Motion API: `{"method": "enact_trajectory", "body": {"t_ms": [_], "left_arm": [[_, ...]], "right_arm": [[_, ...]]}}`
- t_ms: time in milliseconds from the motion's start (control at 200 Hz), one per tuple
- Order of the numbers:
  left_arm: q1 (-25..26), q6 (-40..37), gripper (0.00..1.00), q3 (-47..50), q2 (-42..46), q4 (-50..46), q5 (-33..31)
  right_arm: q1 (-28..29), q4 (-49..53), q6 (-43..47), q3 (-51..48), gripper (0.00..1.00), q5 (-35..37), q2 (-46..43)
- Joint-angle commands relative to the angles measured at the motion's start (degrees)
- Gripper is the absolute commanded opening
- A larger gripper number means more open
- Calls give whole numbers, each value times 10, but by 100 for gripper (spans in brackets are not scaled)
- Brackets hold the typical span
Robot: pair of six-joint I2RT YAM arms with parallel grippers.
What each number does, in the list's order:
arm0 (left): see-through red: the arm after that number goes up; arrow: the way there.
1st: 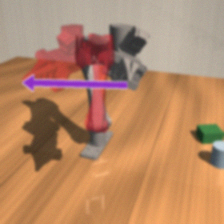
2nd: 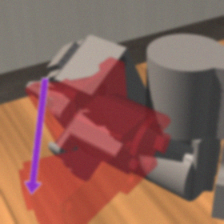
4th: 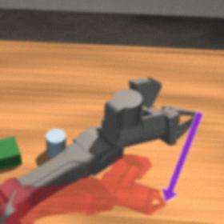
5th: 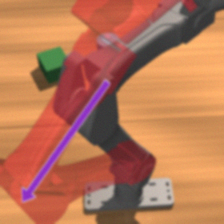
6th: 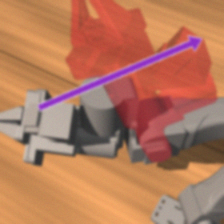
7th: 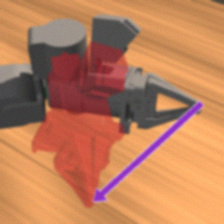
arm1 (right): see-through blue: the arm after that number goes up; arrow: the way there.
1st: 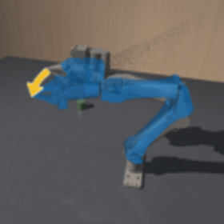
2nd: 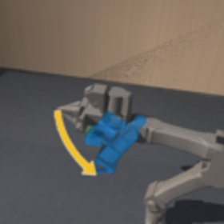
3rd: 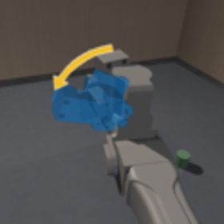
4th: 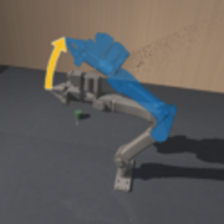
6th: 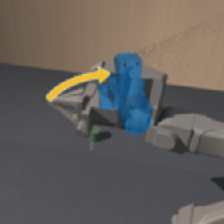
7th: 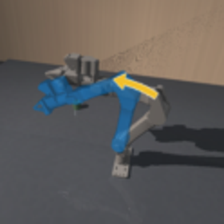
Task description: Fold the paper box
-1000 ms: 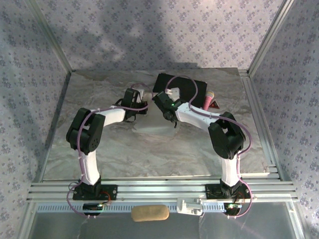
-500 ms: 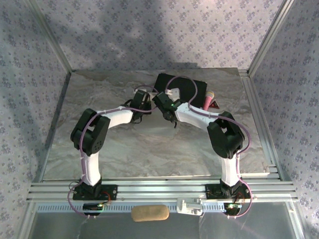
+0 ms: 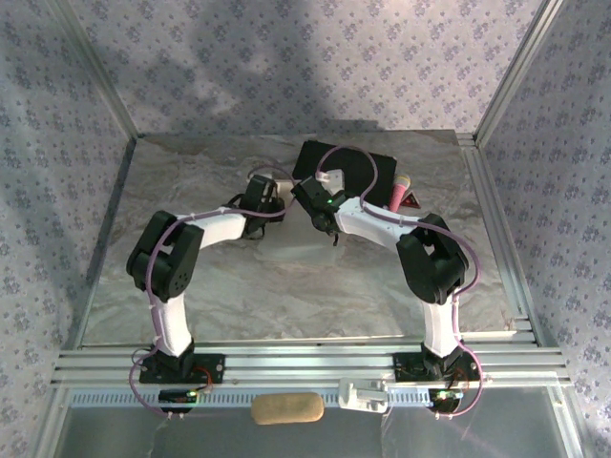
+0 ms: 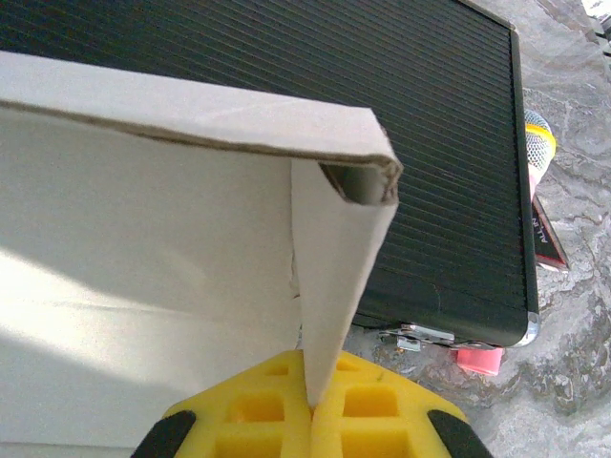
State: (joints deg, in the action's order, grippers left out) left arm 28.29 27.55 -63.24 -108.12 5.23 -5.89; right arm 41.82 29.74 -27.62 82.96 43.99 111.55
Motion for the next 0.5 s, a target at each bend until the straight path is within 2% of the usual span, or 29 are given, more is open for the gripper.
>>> {"method": "enact_trajectory", "body": {"t_ms": [0,315,495], "left_arm": [[-16,-27,38,-6,27,9,71],[-32,-43,39,-37,2,-8,103],[-32,-55,39,-32,10,22,127]], "right_arm": [[1,23,5,-4,0,6,3],[0,24,7,-3,0,4,3],[0,23,9,-3,0,3,3]]}}
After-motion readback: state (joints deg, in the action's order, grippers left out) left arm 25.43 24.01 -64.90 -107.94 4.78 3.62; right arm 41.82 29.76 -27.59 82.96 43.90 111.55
